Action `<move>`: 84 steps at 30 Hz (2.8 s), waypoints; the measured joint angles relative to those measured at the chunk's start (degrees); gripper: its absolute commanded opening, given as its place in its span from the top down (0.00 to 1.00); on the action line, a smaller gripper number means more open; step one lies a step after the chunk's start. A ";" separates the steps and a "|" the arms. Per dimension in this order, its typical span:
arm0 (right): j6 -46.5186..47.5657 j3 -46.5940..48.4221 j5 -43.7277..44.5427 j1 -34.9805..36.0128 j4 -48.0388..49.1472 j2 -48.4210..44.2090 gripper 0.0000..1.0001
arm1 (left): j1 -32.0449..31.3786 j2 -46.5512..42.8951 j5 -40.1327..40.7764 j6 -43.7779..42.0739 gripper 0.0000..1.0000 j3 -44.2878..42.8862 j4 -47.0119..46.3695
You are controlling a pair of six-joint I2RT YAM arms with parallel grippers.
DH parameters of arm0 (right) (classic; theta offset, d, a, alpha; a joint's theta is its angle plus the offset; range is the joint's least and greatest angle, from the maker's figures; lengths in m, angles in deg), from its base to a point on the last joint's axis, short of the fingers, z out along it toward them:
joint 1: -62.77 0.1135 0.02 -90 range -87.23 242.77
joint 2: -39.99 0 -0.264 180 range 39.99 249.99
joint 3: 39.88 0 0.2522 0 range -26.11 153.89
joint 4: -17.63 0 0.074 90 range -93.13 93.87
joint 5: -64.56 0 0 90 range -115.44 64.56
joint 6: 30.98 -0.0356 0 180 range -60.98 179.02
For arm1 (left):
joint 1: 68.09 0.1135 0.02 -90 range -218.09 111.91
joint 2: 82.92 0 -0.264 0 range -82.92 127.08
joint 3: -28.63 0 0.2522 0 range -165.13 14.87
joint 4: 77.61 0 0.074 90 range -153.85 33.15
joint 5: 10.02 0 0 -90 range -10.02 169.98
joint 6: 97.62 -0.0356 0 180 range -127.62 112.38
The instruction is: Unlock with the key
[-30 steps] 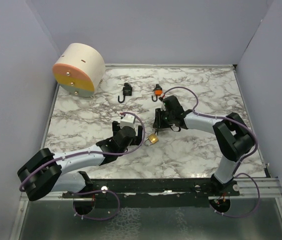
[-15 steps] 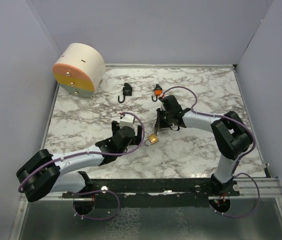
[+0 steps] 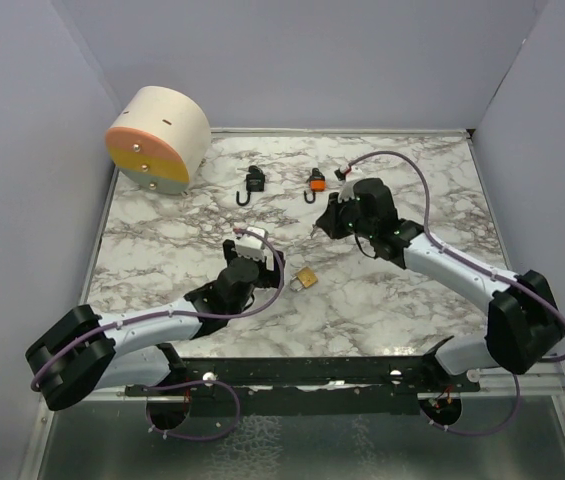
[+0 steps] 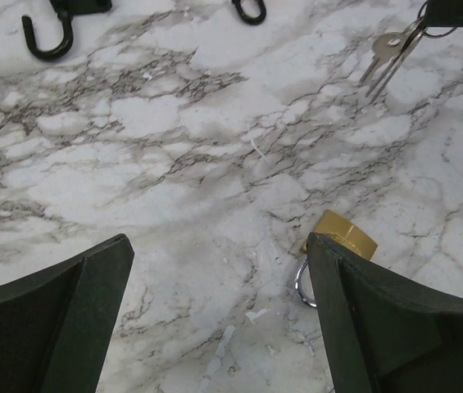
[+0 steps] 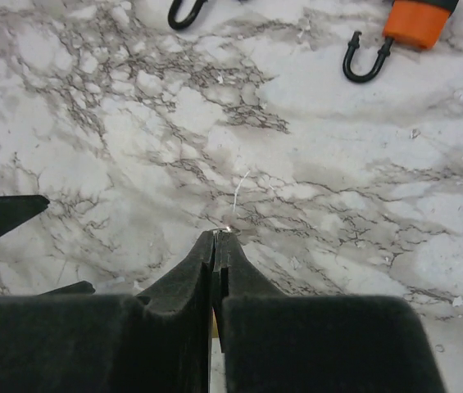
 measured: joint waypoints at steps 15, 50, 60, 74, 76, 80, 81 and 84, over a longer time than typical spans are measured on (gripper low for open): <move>4.57 -0.28 -1.05 0.00 0.37 -11.76 0.99 | 2.32 6.86 -12.28 -12.90 0.18 -0.02 -22.18; 12.55 -0.72 -7.89 0.02 -8.94 -22.10 0.99 | 10.14 41.22 -47.25 -15.96 0.47 -9.07 -66.40; 13.44 -0.72 -9.31 0.02 -9.49 -22.08 0.99 | 11.15 41.33 -55.52 -14.27 0.50 -11.32 -66.45; 13.99 -0.72 -10.43 0.02 -10.49 -21.94 0.99 | 11.58 41.35 -61.27 -13.16 0.65 -13.03 -66.47; 13.99 -0.72 -10.43 0.02 -10.60 -21.94 0.99 | 11.58 41.35 -61.44 -13.11 0.66 -13.11 -66.49; 14.01 -0.72 -10.45 0.02 -10.75 -21.90 0.99 | 11.63 41.35 -61.77 -13.07 0.71 -13.11 -66.49; 14.01 -0.72 -10.45 0.02 -10.75 -21.90 0.99 | 11.63 41.35 -61.90 -13.05 0.71 -13.11 -66.47; 14.01 -0.72 -10.45 0.02 -10.75 -21.90 0.99 | 11.63 41.35 -62.18 -13.05 0.73 -13.11 -66.47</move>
